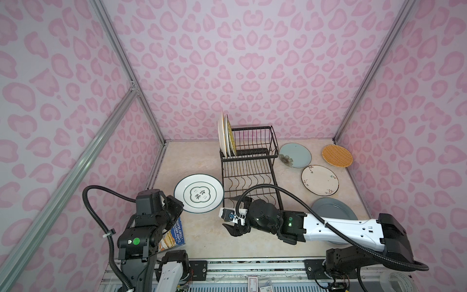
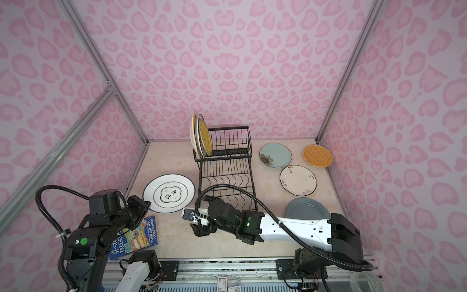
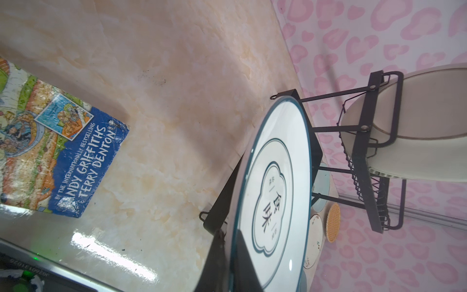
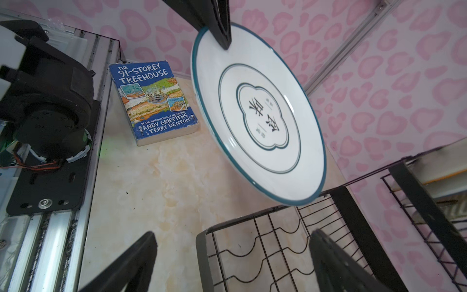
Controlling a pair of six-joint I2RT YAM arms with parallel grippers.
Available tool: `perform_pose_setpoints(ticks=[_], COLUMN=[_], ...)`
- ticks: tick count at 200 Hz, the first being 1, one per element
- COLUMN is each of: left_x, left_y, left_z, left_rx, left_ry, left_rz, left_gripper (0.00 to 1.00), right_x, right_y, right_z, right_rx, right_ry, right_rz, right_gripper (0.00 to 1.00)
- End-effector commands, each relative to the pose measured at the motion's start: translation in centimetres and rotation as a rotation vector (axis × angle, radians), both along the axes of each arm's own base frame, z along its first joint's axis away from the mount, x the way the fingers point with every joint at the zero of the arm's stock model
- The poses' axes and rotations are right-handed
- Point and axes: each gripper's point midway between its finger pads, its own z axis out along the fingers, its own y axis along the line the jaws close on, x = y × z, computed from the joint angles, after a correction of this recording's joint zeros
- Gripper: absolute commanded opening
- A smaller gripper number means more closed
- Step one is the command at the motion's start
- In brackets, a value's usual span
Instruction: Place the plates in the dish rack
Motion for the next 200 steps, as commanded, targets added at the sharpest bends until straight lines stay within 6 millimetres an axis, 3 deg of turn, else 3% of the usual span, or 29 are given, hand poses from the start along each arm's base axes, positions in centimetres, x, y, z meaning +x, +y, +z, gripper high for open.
perform_pose_setpoints(ticks=[1,105,139,200], left_x=[1.1,3.4,3.5,3.0], left_y=[-0.2,-6.0,-7.2,-9.1], left_z=[0.2,1.0,1.2,1.9], left_rx=[-0.001,0.180,0.181,0.146], left_ry=[-0.010,0.059,0.046,0.027], left_rz=[0.020,-0.085,-0.105,-0.130], left_gripper=[0.03,0.03,0.03,0.03], right_x=[0.2,1.7,2.4,4.5], right_y=[0.9,1.5,0.6,-0.5], right_z=[0.2,-1.2,-2.1,-2.0], right_rx=[-0.017,-0.084,-0.112,-0.091], right_ry=[-0.045,-0.082,-0.060,-0.037], right_rz=[0.015,-0.036,-0.073,-0.171], right_gripper=[0.93,0.85,0.77,0.63])
